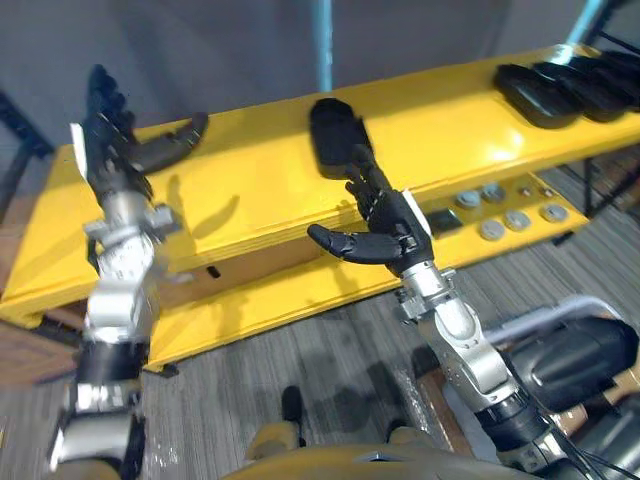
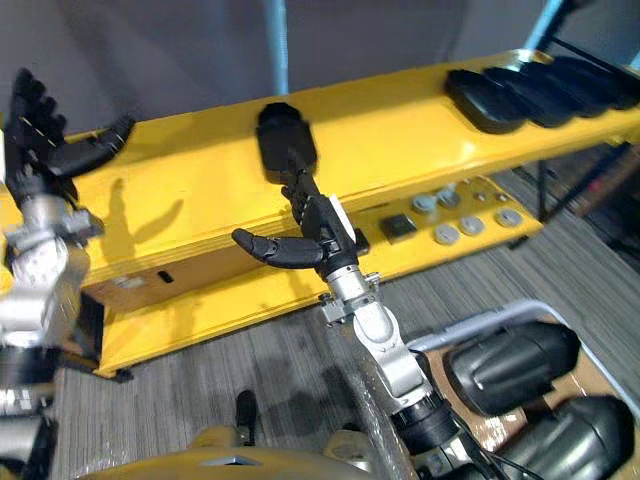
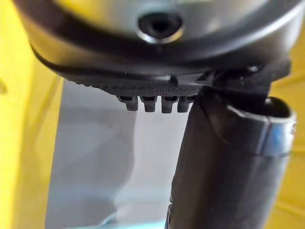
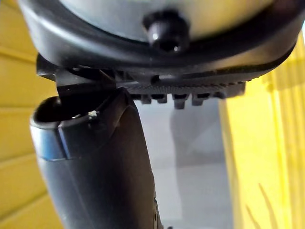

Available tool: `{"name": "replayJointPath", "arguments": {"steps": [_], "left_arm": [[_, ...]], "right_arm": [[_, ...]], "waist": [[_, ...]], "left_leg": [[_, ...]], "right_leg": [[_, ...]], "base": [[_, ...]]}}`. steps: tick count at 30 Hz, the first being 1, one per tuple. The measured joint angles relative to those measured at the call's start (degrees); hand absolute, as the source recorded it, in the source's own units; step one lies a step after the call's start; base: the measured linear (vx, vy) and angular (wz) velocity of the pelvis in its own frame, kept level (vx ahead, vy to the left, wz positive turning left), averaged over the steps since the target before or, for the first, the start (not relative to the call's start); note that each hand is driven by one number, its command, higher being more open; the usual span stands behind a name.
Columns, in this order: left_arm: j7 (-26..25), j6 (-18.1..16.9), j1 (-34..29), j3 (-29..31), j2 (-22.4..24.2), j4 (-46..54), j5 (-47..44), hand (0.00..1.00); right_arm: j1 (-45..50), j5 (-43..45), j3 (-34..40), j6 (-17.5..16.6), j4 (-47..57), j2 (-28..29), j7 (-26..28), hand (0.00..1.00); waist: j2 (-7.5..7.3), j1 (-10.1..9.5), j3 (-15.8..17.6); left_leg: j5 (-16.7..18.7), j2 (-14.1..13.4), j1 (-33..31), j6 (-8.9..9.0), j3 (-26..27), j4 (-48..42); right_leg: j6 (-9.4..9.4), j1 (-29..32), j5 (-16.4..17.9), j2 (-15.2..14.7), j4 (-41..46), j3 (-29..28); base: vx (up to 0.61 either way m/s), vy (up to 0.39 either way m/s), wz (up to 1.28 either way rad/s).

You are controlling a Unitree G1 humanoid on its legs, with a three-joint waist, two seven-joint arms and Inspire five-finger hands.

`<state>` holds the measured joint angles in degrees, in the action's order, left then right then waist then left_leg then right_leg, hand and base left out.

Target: Walk over and take three plastic housings, then place them on the shelf

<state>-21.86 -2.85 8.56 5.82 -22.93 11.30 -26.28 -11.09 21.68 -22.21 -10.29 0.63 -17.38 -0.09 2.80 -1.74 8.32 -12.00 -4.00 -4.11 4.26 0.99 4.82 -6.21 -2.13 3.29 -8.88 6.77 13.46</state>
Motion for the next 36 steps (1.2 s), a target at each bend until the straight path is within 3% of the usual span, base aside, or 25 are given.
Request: {"name": "replayJointPath", "arguments": {"steps": [4,8,12,14,15,16,17,22,28,36], "left_arm": [[3.65,-0.04,-7.39,-0.59,6.87,2.83,0.15,1.0],[7.43,-1.36,-8.61,-1.76,7.55,4.71,0.13,1.0],[11.76,-5.99,-8.58,-3.06,9.55,10.66,0.13,1.0],[13.0,-7.38,-8.54,-3.05,9.66,11.41,0.1,1.0],[13.93,-8.3,-8.5,-2.7,9.62,11.44,0.08,1.0],[14.3,-8.75,-8.54,-2.72,9.71,11.43,0.08,1.0],[15.29,-8.75,-7.92,-2.75,9.62,11.26,-0.05,1.0],[16.98,-9.07,-7.98,-2.75,9.72,11.09,-1.37,1.0],[18.75,-14.92,-5.62,-3.21,10.94,11.08,-3.68,1.0],[19.56,-16.13,-3.26,-5.28,10.84,7.86,-4.88,1.0]], "right_arm": [[-8.61,-0.53,0.74,1.62,-9.71,2.76,-0.5,1.0],[-14.86,-1.17,0.9,2.16,-15.87,5.61,-2.1,1.0],[-22.7,-3.34,1.79,2.24,-25.09,7.21,-6.31,1.0],[-24.87,-3.35,3.34,2.25,-27.63,7.2,-8.16,1.0],[-26.6,-3.34,5.05,2.23,-29.49,7.33,-8.93,1.0],[-27.96,-3.3,6.52,2.23,-30.9,7.24,-9.36,1.0],[-29.88,-3.3,9.44,2.28,-32.7,6.85,-10.31,1.0],[-35.58,-3.24,14.63,3.55,-39.89,5.61,-13.3,1.0],[-40.1,-3.21,16.8,3.51,-42.73,3.17,-14.67,1.0],[-42.1,-3.16,18.85,3.26,-43.01,2.01,-15.54,1.0]], "waist": [[0.06,-3.29,0.05],[0.12,-4.51,0.17],[0.74,-6.09,1.58],[1.1,-6.08,2.19],[-0.52,-6.25,3.33],[-0.41,-6.9,4.34],[-0.03,-7.13,5.35],[-0.23,-7.55,7.63],[0.32,-7.75,9.77],[-0.1,-8.85,11.37]], "left_leg": [[-1.19,0.08,-1.72,0.53,-3.25,-0.02],[-1.27,0.5,-2.32,0.64,-5.18,0.0],[-1.26,0.86,-3.65,0.67,-7.52,0.19],[-0.28,1.48,-4.58,1.95,-8.35,0.25],[0.47,2.71,-5.78,1.92,-8.16,-2.48],[1.43,3.29,-6.08,0.34,-8.83,-7.61],[2.05,3.24,-5.88,-0.26,-9.3,-5.74],[-0.43,3.42,-5.23,-0.62,-9.24,-1.8],[-0.87,2.68,-5.01,-0.1,-9.28,-0.15],[-0.93,1.21,-5.44,0.2,-9.16,-0.1]], "right_leg": [[0.05,-0.15,0.01,0.11,0.18,3.1],[0.04,-0.42,0.01,0.11,0.44,4.59],[-0.2,0.33,0.18,0.02,1.15,5.88],[-0.12,0.5,0.19,-0.36,0.92,6.88],[-0.14,0.94,0.24,-2.18,0.37,6.98],[-0.36,1.07,0.11,-2.33,0.42,6.65],[-0.55,1.32,-0.54,-2.08,0.6,6.65],[-1.13,2.28,-1.33,-2.68,0.77,6.8],[-1.12,3.12,-1.25,-2.09,1.27,6.68],[-0.16,4.05,-0.31,-0.91,2.49,6.7]], "base": [[-0.07,-0.033,0.39],[-0.06,-0.033,0.26],[-0.07,-0.036,0.21],[-0.07,-0.003,0.32],[-0.03,0.035,0.12],[0.05,0.018,0.06],[0.06,-0.011,-0.01],[0.03,-0.019,0.04],[0.01,-0.055,-0.01],[0.02,-0.089,-0.02]]}}
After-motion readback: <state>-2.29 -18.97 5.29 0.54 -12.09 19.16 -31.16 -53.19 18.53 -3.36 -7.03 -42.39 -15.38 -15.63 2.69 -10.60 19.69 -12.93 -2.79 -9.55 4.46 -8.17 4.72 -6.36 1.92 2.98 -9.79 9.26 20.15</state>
